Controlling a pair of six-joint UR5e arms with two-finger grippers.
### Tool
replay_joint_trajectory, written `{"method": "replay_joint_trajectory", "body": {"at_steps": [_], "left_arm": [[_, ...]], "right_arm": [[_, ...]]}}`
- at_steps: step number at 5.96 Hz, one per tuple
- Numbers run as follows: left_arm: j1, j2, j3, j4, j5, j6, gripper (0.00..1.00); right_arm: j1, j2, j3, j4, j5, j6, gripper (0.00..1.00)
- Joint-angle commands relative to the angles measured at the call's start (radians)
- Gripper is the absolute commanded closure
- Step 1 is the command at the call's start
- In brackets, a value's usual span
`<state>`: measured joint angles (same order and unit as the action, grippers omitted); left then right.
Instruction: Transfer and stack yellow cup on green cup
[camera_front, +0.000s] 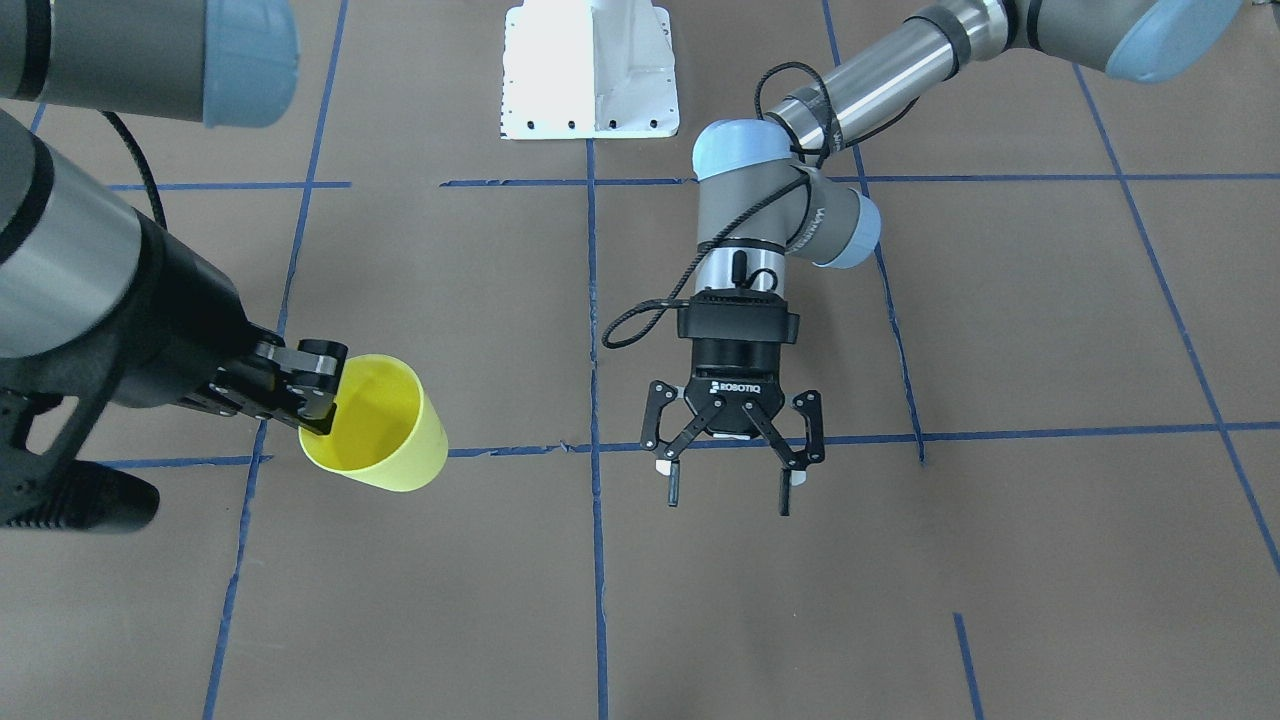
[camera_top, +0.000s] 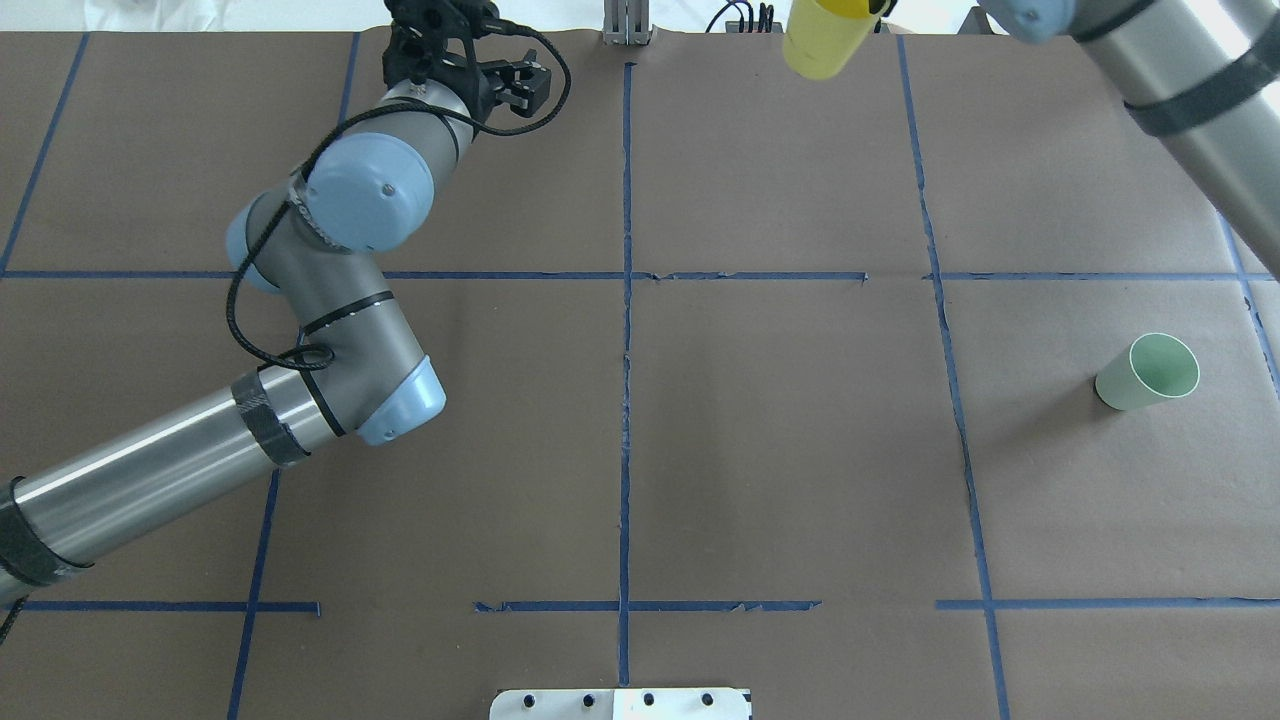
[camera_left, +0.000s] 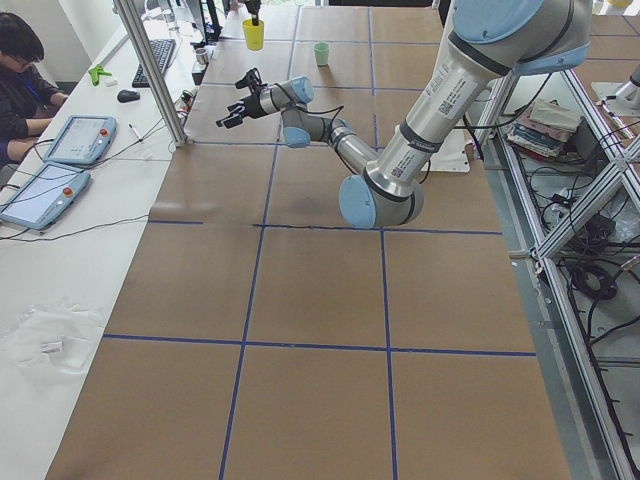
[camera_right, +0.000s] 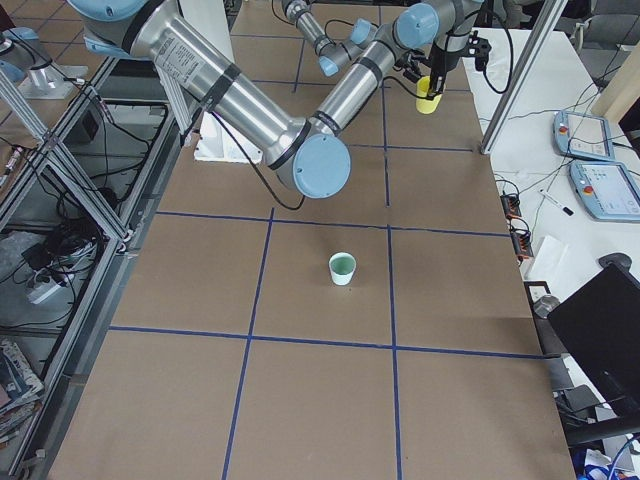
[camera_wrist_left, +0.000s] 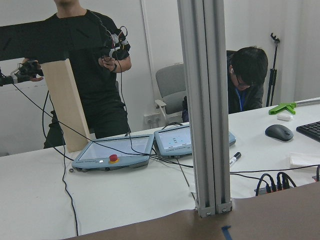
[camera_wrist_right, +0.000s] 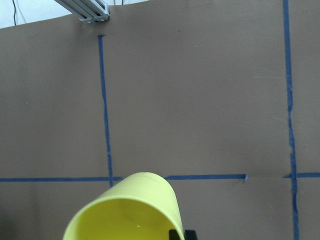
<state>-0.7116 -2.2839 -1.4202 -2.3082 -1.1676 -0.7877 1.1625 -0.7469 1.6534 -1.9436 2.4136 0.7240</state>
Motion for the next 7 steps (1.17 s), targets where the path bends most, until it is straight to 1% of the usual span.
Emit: {"method": "replay_joint_trajectory", "body": {"at_steps": [1,2,3,4,5,6,7], "left_arm": [[-0.110,0.038,-0.211,0.376,-0.270,0.002,0.00],[-0.177,0.038,-0.267,0.533,-0.464,0.002,0.00],[-0.239,0.055,-0.291,0.637,-0.650,0.001,0.00],[-0.262,0.173,-0.398,0.676,-0.764,-0.005,0.00],[-0.266,0.225,-0.437,0.675,-0.770,-0.005,0.00],[-0.266,0.224,-0.439,0.678,-0.770,-0.011,0.00],[-0.266,0.225,-0.442,0.678,-0.770,-0.012,0.00]], "right_arm": [[0.014,-0.257,0.246,0.000,-0.024,-0.108,1.00],[0.026,-0.352,0.328,-0.001,-0.043,-0.179,1.00],[0.013,-0.493,0.417,-0.001,-0.109,-0.245,1.00],[0.014,-0.644,0.484,0.006,-0.122,-0.341,1.00],[0.034,-0.784,0.514,0.011,-0.120,-0.485,1.00],[0.067,-0.854,0.513,0.011,-0.119,-0.576,1.00],[0.069,-0.894,0.500,0.029,-0.117,-0.598,1.00]]}}
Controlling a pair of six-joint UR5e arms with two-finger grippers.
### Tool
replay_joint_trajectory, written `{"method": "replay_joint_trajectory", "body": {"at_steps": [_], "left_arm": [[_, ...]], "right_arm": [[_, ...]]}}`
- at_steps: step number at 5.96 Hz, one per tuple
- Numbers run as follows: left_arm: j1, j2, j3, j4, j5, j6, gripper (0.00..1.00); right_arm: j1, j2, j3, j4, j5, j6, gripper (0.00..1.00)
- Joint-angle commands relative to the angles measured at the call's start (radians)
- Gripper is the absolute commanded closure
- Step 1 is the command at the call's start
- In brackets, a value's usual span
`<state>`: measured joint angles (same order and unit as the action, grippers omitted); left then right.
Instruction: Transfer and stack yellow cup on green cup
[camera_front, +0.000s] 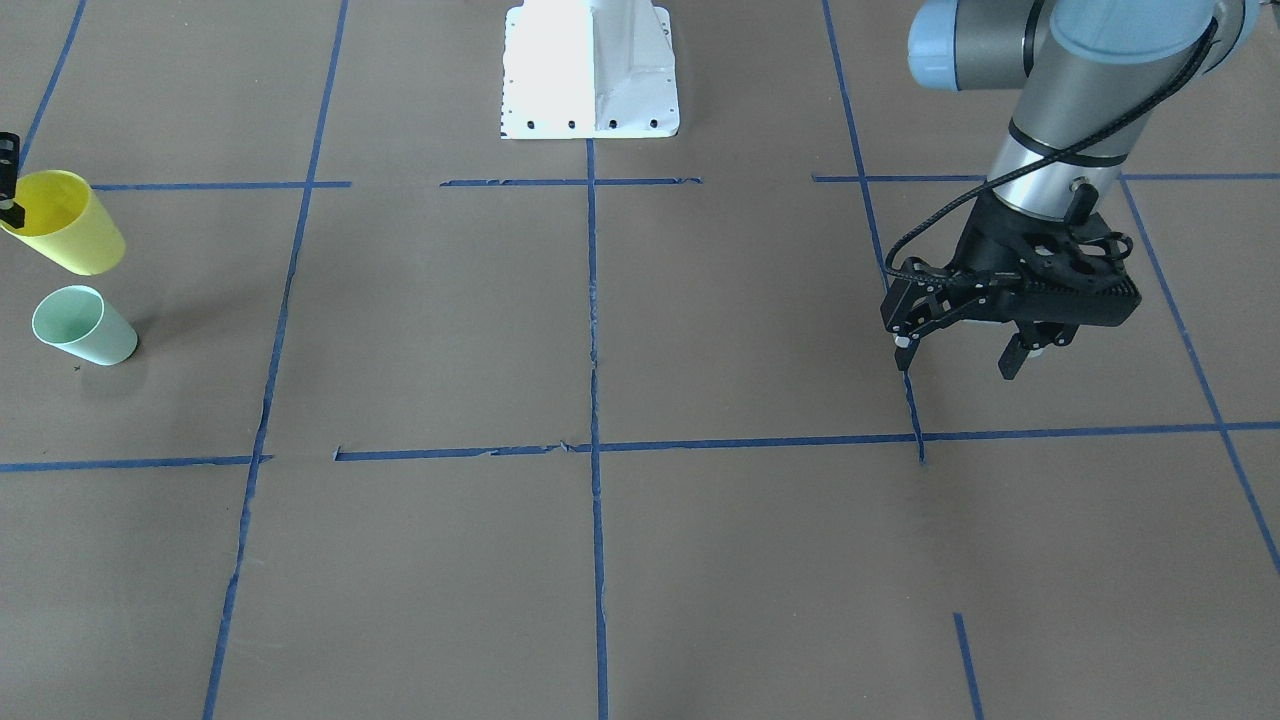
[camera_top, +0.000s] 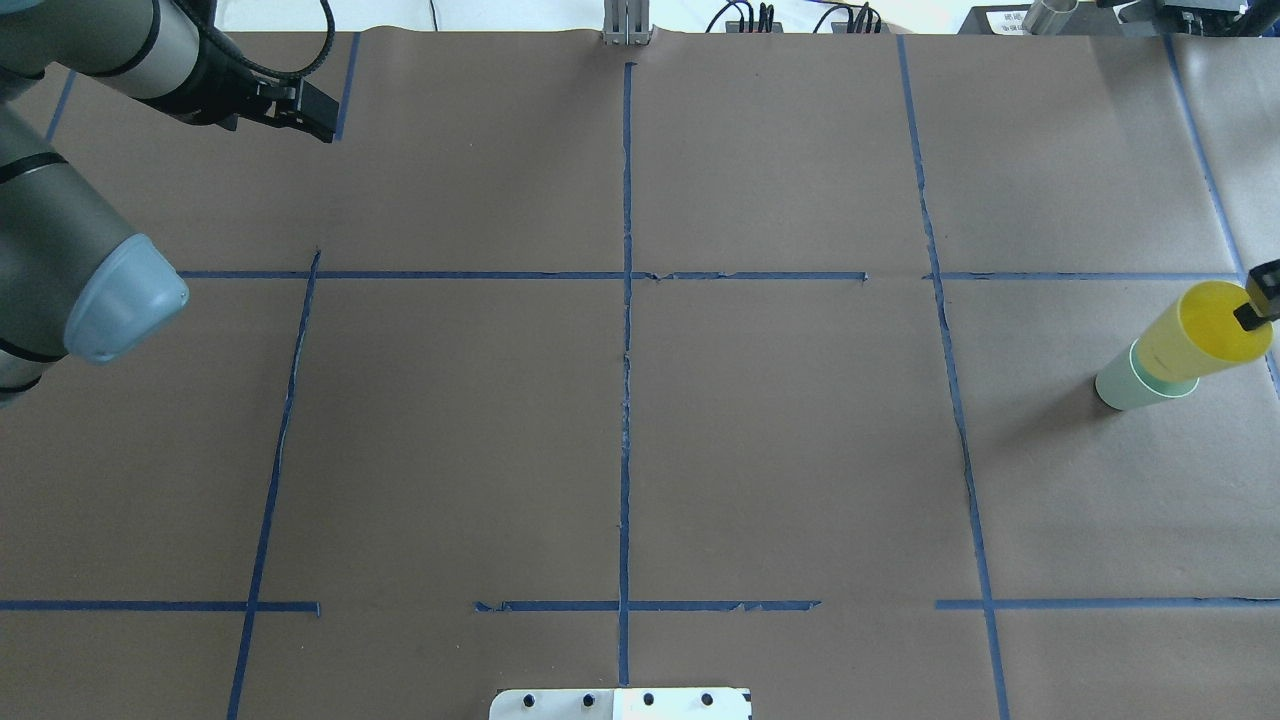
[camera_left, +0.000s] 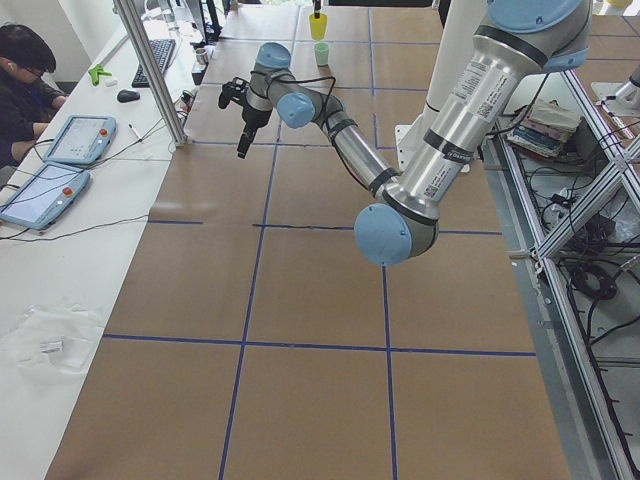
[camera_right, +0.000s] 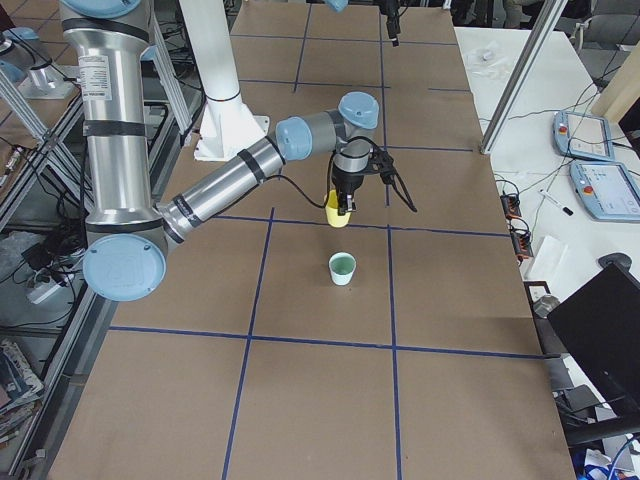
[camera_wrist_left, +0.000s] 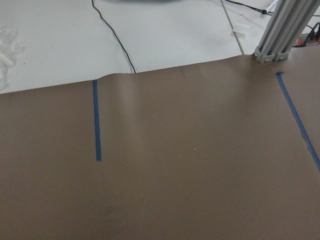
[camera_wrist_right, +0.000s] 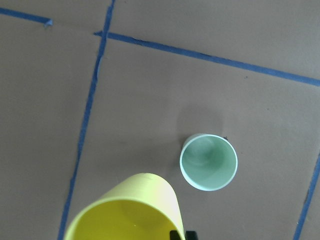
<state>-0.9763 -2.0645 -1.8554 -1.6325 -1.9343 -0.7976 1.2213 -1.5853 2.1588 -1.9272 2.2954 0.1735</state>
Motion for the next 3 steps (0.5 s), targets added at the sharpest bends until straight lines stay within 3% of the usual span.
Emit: {"method": "replay_joint_trajectory", "body": {"at_steps": [1,3], "left_arm": [[-0.001,0.007,-0.007,0.002,-0.003,-0.002,0.00],[0.001,0.006,-0.008,0.002,-0.003,-0.002,0.00]], "right_arm": [[0.010,-0.058,-0.055,0.066,0.004,-0.046,1.00],[0.007,-0.029,-0.189,0.207,0.013,-0.037,1.00]]}}
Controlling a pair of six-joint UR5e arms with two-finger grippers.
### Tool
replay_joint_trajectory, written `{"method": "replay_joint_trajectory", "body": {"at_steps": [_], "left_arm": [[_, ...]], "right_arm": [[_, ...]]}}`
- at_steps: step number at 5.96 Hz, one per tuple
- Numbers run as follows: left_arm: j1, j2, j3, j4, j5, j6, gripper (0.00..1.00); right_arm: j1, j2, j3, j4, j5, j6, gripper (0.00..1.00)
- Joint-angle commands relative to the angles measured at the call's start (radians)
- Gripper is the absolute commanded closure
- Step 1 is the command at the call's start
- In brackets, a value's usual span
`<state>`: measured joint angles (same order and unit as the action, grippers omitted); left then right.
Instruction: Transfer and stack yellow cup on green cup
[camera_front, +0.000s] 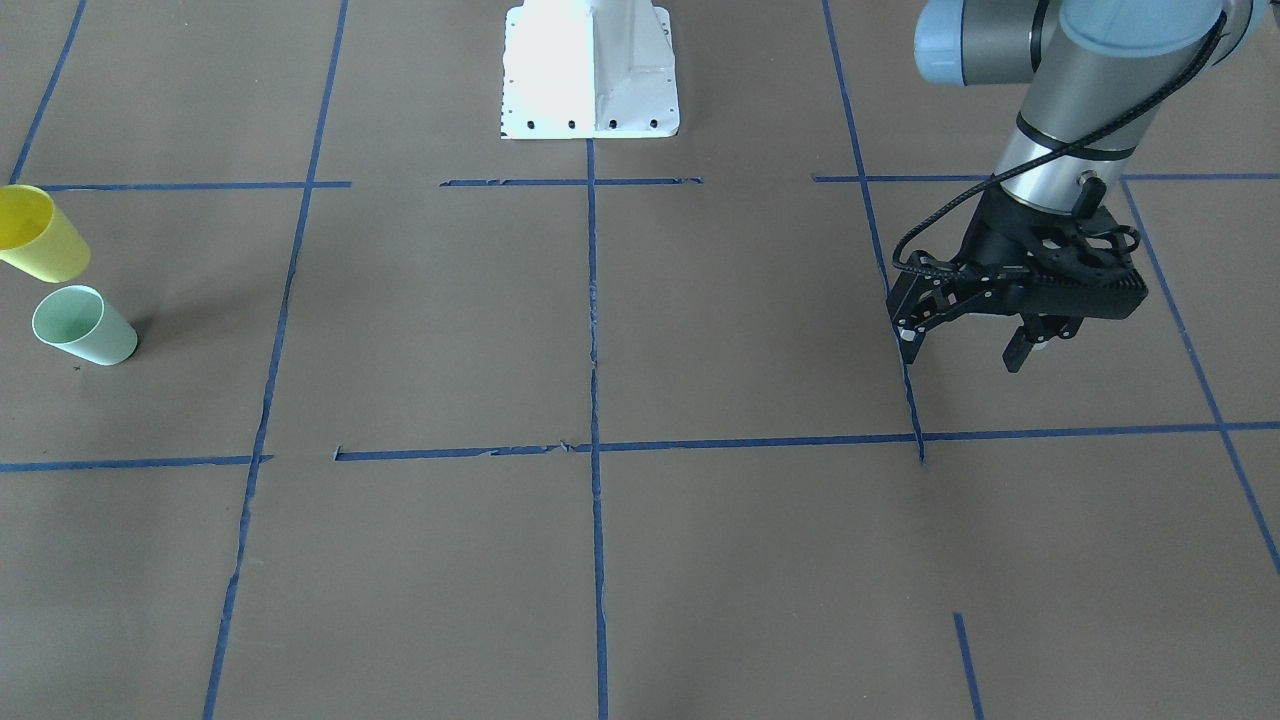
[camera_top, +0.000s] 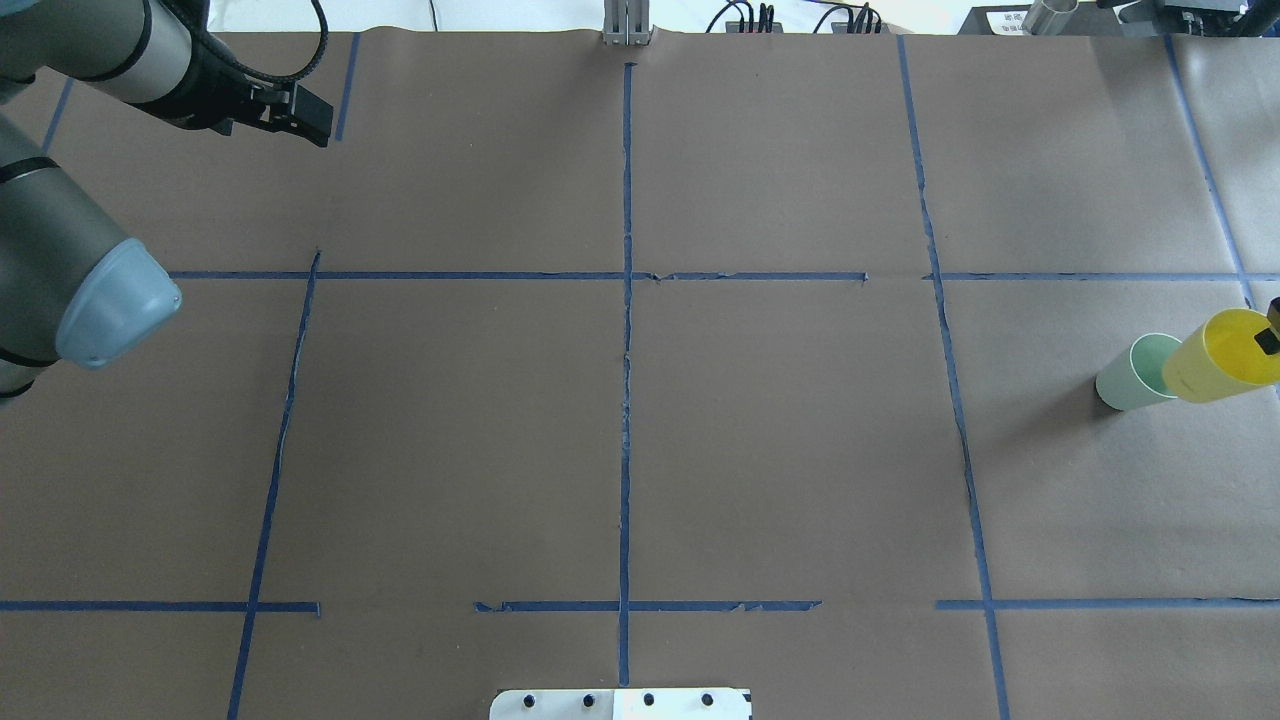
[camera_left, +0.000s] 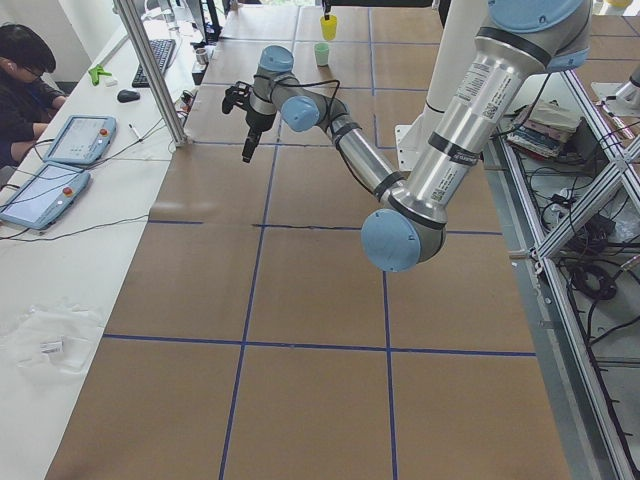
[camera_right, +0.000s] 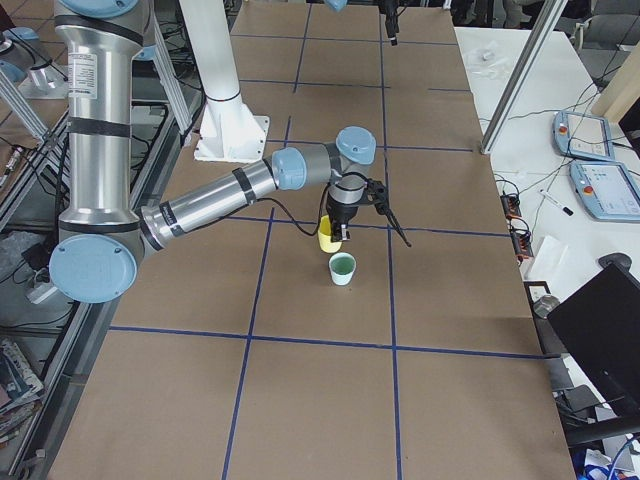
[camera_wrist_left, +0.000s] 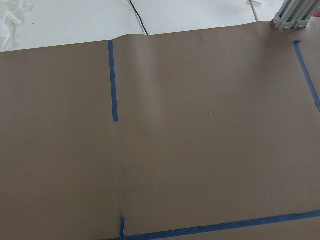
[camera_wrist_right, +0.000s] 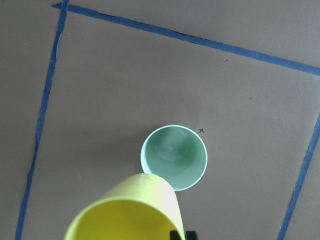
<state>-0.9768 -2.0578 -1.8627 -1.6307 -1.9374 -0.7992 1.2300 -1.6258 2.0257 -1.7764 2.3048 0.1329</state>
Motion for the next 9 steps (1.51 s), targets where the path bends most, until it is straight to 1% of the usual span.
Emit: {"method": "replay_joint_trajectory", "body": {"at_steps": [1,4,7,8,9], "left_arm": [[0.001,0.001,-0.001,0.000,0.000,0.000,0.00],[0.001,-0.002,-0.010,-0.002,0.000,0.000,0.00],[0.003,-0.002,-0.015,-0.002,0.000,0.000,0.00],[0.003,-0.001,-0.016,-0.002,0.000,0.000,0.00],[0.003,-0.002,-0.018,-0.002,0.000,0.000,0.00]], "right_arm": [[-0.001,0.048,-0.093,0.057,0.005,0.004,1.00],[-0.004,0.058,-0.151,0.060,0.001,-0.012,1.00],[-0.009,0.058,-0.154,0.060,-0.002,-0.001,1.00],[-0.009,0.057,-0.156,0.058,-0.001,-0.004,0.34],[-0.009,0.057,-0.151,0.060,-0.001,0.000,0.00]]}}
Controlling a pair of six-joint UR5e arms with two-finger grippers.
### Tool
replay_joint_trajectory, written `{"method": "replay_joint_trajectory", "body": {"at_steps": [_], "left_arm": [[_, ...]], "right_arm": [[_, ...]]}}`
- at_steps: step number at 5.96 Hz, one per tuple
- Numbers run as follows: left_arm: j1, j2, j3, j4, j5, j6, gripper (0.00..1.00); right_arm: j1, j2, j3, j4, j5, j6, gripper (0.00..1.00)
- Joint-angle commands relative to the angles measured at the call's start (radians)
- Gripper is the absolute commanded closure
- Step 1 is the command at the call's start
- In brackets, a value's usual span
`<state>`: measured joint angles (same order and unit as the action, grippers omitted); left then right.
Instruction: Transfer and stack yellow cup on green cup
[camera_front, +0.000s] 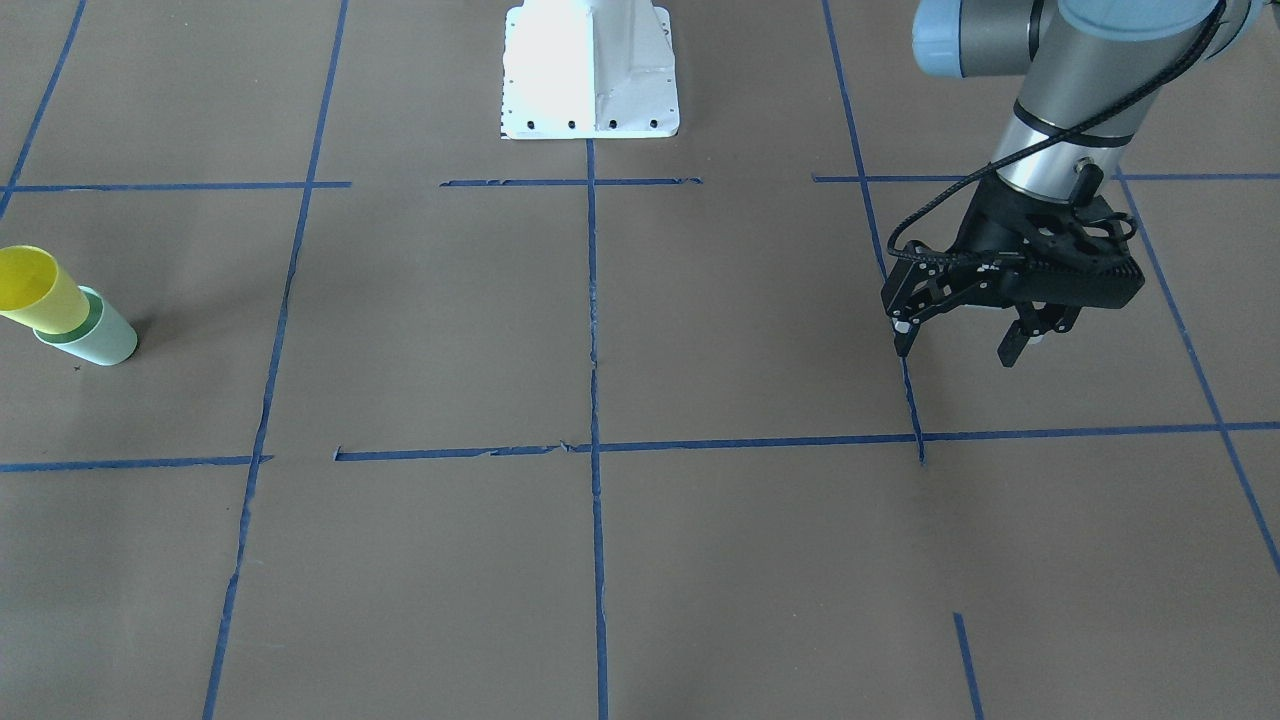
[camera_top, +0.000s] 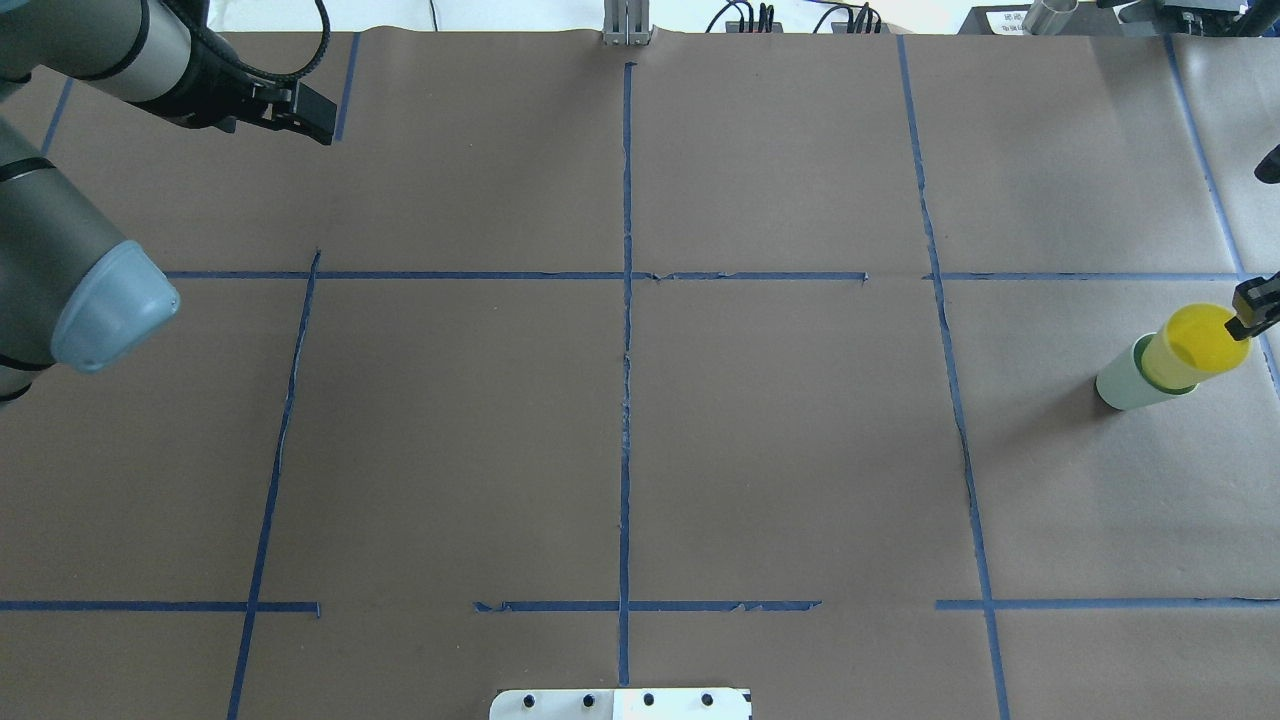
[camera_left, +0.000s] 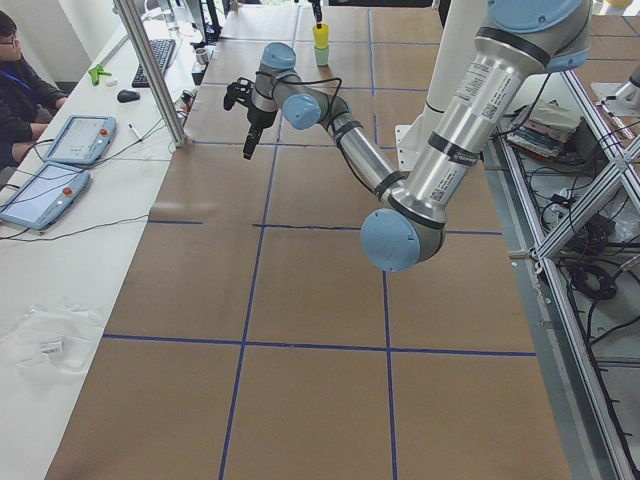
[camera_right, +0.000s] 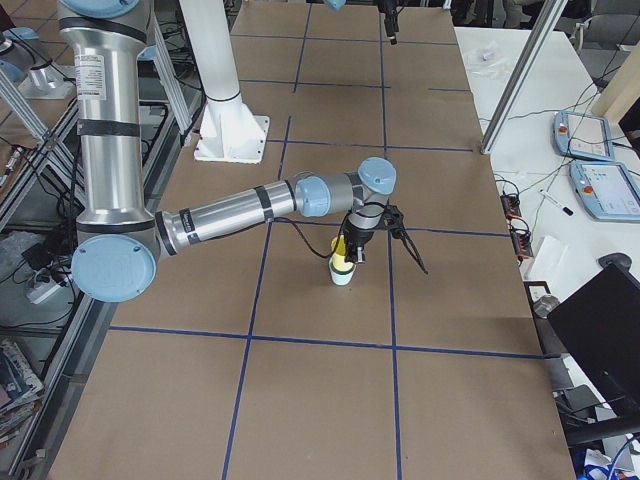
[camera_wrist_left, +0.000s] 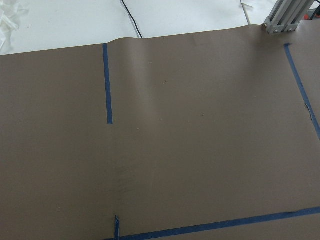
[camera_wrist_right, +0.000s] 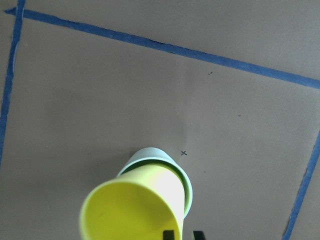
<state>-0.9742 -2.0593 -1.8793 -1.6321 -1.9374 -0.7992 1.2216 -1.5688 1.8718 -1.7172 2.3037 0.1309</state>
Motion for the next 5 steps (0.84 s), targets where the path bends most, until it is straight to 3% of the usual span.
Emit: {"method": "replay_joint_trajectory", "body": {"at_steps": [1,2,4,5], "left_arm": [[0.000,-0.001,-0.001,0.000,0.000,0.000,0.00],[0.000,0.001,-0.001,0.000,0.000,0.002,0.00],[-0.003,0.019,0.009,0.005,-0.032,0.047,0.00],[-0.041,0.059,0.019,0.032,-0.088,0.222,0.00]], "right_arm": [[-0.001,0.000,0.004,0.001,0.000,0.003,0.00],[0.004,-0.011,0.030,0.001,-0.001,0.003,0.00],[0.172,-0.055,0.041,0.001,0.008,-0.013,0.00],[0.244,-0.112,0.053,0.001,0.006,-0.061,0.00]]}}
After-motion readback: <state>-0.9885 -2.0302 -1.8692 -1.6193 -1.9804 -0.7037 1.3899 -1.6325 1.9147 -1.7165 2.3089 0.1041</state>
